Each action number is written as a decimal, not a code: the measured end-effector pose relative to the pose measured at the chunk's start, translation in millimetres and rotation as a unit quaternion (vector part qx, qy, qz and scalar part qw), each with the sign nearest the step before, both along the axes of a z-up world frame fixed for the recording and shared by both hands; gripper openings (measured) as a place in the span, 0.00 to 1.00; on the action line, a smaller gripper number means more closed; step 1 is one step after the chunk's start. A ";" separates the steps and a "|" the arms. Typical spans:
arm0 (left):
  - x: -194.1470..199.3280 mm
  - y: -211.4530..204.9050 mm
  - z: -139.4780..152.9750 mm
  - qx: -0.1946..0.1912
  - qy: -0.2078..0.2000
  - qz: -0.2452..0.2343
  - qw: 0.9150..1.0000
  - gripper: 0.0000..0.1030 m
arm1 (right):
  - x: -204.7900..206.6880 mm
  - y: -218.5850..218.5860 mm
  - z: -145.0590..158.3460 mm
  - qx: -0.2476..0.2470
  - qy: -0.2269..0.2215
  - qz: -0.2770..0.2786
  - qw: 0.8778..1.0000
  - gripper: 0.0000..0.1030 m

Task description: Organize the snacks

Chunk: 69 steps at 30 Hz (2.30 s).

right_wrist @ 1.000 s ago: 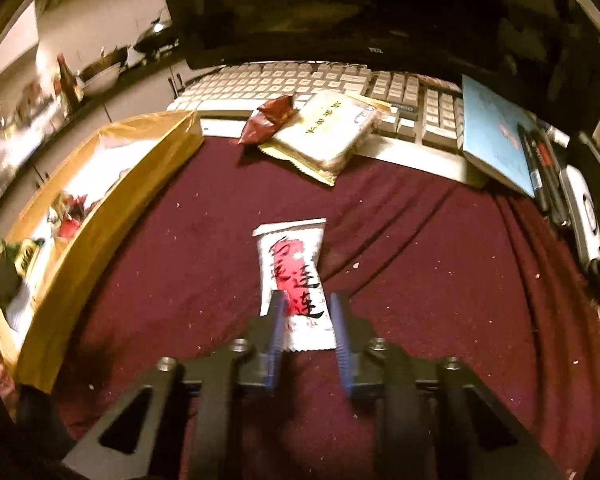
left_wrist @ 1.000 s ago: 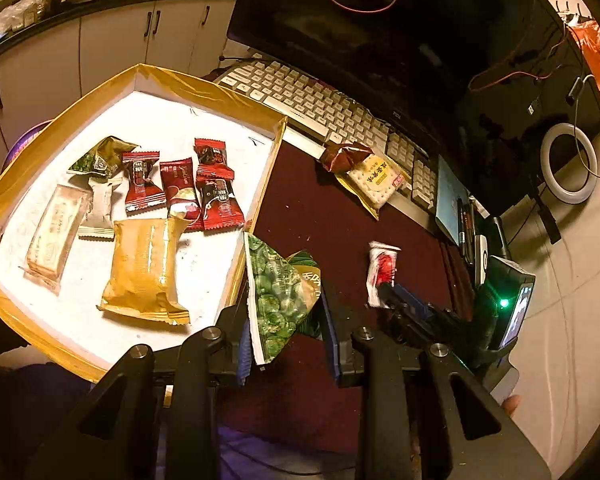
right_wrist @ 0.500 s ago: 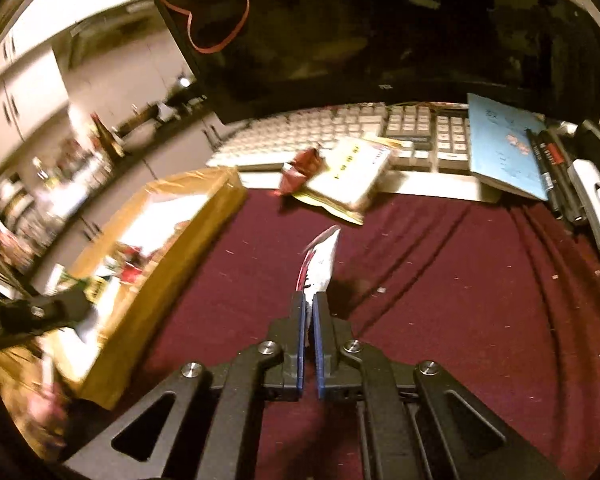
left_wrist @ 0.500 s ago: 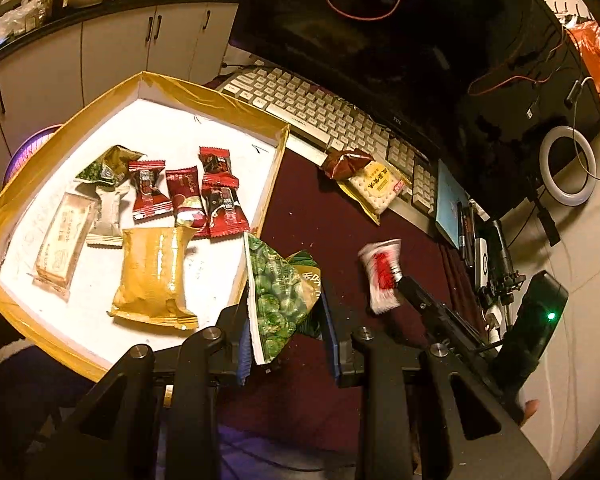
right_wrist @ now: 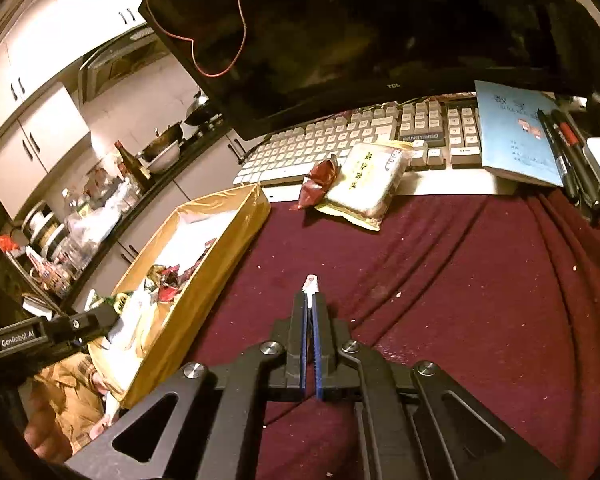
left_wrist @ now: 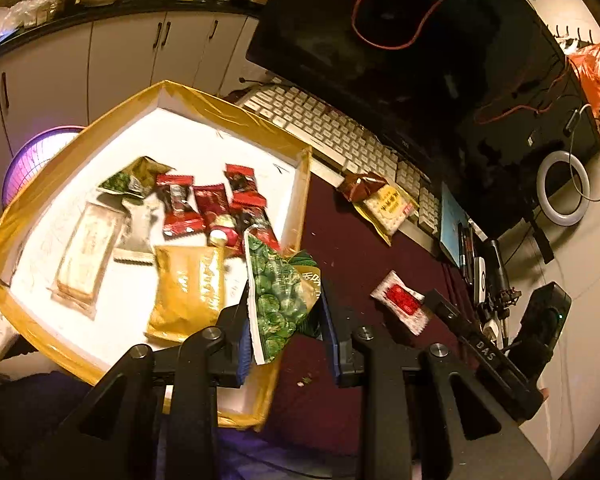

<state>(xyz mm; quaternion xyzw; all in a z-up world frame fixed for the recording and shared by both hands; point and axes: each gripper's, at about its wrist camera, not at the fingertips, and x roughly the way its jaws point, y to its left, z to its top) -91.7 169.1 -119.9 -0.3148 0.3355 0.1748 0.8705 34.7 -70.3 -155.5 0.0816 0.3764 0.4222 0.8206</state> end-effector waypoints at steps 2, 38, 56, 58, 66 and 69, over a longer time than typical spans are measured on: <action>-4.9 11.4 -2.2 -0.007 -0.009 0.003 1.000 0.25 | 1.0 -2.1 -1.4 -0.003 0.006 0.001 1.000 0.08; 76.1 178.9 -22.4 0.021 0.078 0.079 0.994 0.25 | 28.0 244.7 43.7 -0.108 0.003 0.136 0.985 0.19; 73.2 130.6 -6.8 0.024 0.048 0.023 0.998 0.71 | 56.0 227.2 38.5 -0.060 0.063 0.126 0.988 0.50; 66.6 106.9 2.0 0.044 0.040 0.013 0.998 0.72 | 55.1 205.3 49.8 -0.038 0.059 0.129 0.989 0.53; 66.9 30.5 5.6 0.024 -0.004 -0.039 0.999 0.72 | 66.9 86.8 45.3 0.017 0.081 0.063 0.995 0.63; 75.3 8.0 3.9 0.017 -0.013 -0.063 0.998 0.72 | 85.8 42.1 32.8 0.023 0.096 0.013 0.995 0.63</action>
